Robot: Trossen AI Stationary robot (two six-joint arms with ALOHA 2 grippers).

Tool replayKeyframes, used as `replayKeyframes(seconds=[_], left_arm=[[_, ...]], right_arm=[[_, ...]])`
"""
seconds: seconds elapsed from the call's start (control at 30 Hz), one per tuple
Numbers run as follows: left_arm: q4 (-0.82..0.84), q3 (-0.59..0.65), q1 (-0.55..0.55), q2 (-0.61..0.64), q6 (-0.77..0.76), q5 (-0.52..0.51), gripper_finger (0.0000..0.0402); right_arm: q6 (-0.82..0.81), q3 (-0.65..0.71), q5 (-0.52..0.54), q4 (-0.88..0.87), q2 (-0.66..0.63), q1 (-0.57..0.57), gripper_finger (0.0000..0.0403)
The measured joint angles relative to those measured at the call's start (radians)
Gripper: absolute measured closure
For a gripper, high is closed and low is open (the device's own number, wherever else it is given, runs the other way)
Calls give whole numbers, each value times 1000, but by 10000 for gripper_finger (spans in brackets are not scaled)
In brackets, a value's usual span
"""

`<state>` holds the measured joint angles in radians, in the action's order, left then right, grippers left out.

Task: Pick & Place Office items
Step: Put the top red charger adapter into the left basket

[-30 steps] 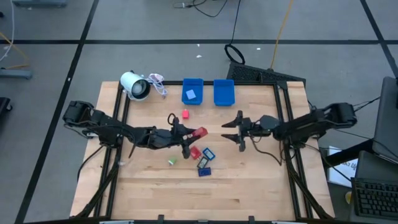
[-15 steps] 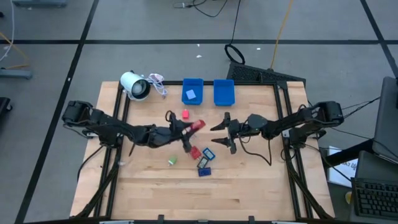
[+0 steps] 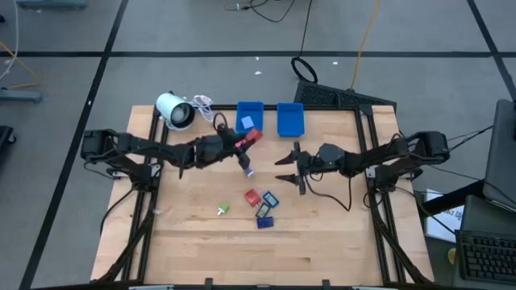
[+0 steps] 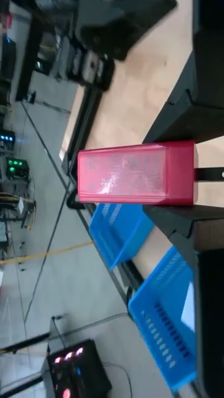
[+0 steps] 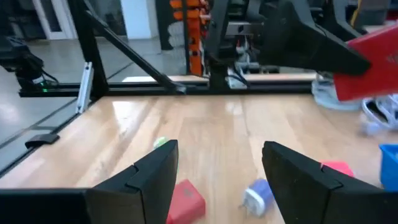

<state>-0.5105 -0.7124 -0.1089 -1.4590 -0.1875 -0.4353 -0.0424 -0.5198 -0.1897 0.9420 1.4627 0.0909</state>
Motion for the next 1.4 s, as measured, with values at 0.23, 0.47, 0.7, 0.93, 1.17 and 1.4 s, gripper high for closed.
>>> replayKeyframes(seconds=[0.23, 0.47, 0.7, 0.93, 1.17, 1.4], left_arm=[[49, 0, -166, 0, 25, 76, 273], [81, 0, -308, -6, -44, 111, 278], [147, -16, -398, -7, -60, 189, 278], [348, -221, -444, -139, -77, 200, 278], [413, -344, -461, -296, -135, 210, 278], [383, -364, -440, -399, -243, 226, 278]], right_arm=[[-1, 1, -24, -327, -196, 112, 181], [5, 4, -22, -557, -386, 204, 181], [5, 77, -20, -547, -524, 230, 181], [3, 165, -11, -375, -564, 231, 181], [4, 171, 67, -340, -568, 234, 181], [5, 171, 64, -341, -565, 235, 181]])
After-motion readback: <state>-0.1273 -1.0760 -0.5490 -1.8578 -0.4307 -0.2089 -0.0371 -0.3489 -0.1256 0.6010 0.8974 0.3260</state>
